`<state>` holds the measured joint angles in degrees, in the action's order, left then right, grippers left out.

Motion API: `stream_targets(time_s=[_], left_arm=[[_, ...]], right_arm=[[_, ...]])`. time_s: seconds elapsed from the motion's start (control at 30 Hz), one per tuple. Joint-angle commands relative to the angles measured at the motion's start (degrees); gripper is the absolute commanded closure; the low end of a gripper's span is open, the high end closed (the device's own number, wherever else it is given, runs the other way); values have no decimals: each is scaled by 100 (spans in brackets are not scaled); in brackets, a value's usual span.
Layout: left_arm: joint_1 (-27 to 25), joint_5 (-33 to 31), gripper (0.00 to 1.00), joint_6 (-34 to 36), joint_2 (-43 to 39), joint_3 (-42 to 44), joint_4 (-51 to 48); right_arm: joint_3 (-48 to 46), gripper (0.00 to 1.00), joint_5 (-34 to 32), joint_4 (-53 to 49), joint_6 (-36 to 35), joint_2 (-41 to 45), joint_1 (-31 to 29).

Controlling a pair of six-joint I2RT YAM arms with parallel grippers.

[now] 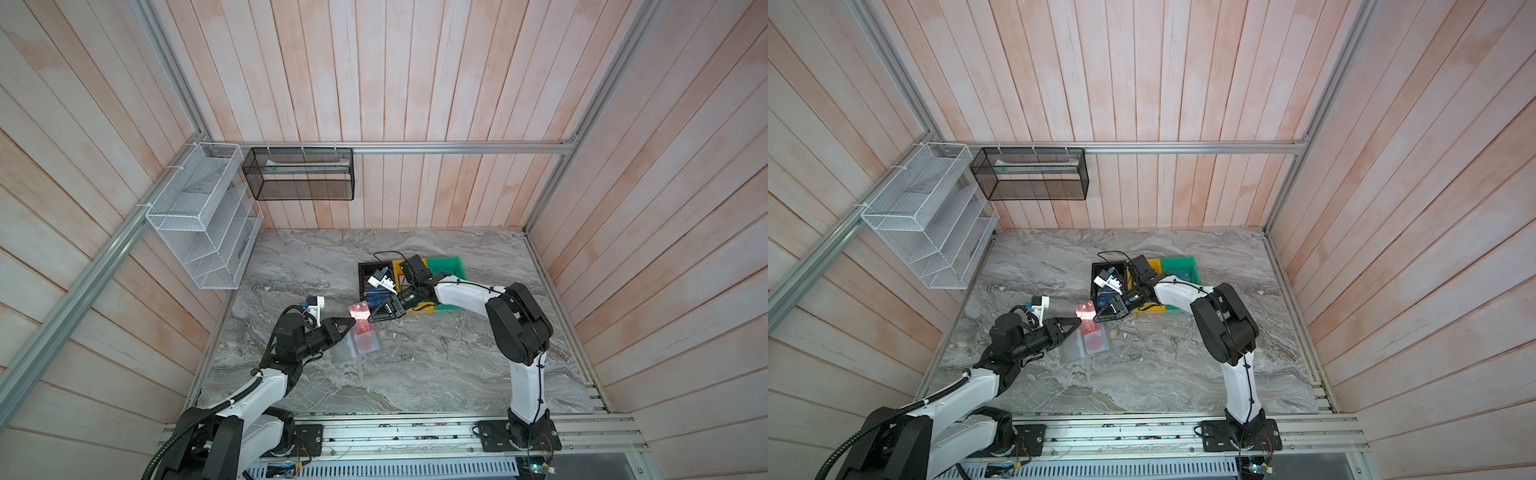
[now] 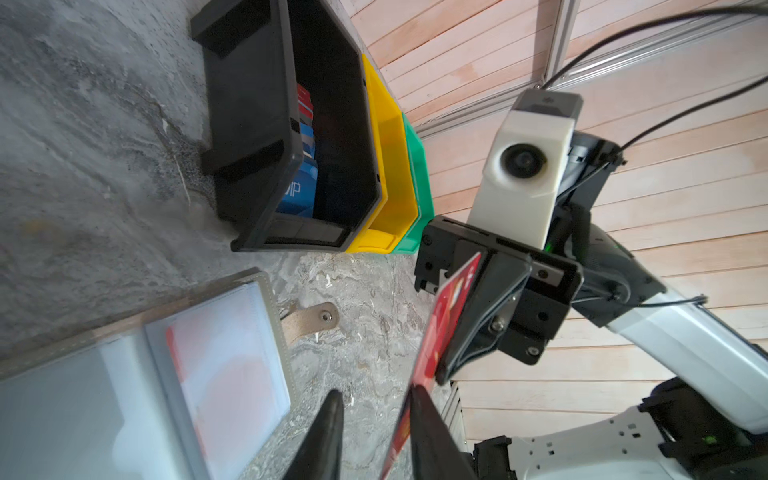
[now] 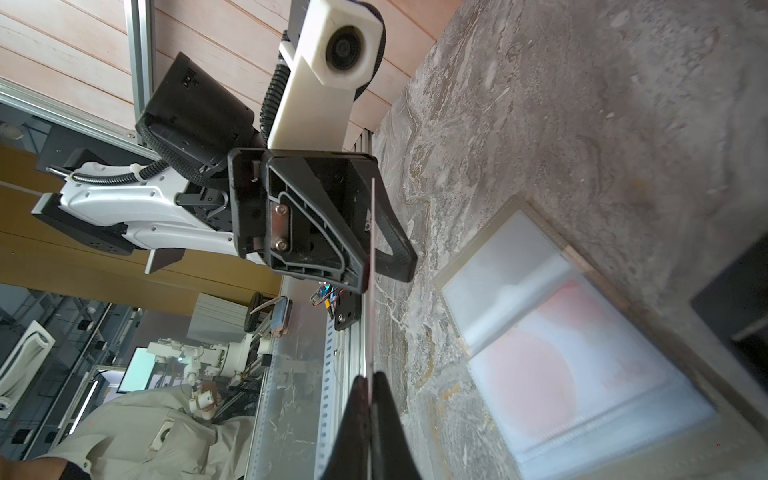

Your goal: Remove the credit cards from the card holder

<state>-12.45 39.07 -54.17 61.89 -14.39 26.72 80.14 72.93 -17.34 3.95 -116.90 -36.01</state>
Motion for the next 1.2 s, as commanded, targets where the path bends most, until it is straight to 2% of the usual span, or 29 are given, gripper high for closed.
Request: stream_targets(time_s=[0.0,0.1,0.27,0.4,0.57,0.77,0.97,1.17], left_arm=[[-12,69,68,232,-141,-126,-374],[-3,31,67,245,-142,-132,-440],[3,-31,66,443,-7,-249,-876],[5,40,66,487,149,-300,-914],[14,83,66,522,267,-350,-886],[14,87,66,493,396,-328,-837],[21,140,66,460,442,-319,-798],[23,125,66,460,419,-330,-825]], right_arm=[[181,100,-268,-1307,-954,146,370],[387,100,-831,-2038,-1475,302,624],[924,100,-2805,-3122,-2167,716,816],[1053,100,-4376,-3341,-2624,1244,799],[1166,100,-5535,-3579,-3317,1611,767],[1124,100,-6969,-3794,-4276,1556,563],[1307,100,-7156,-3910,-5198,1184,473],[1274,100,-7325,-3609,-5553,1023,408]])
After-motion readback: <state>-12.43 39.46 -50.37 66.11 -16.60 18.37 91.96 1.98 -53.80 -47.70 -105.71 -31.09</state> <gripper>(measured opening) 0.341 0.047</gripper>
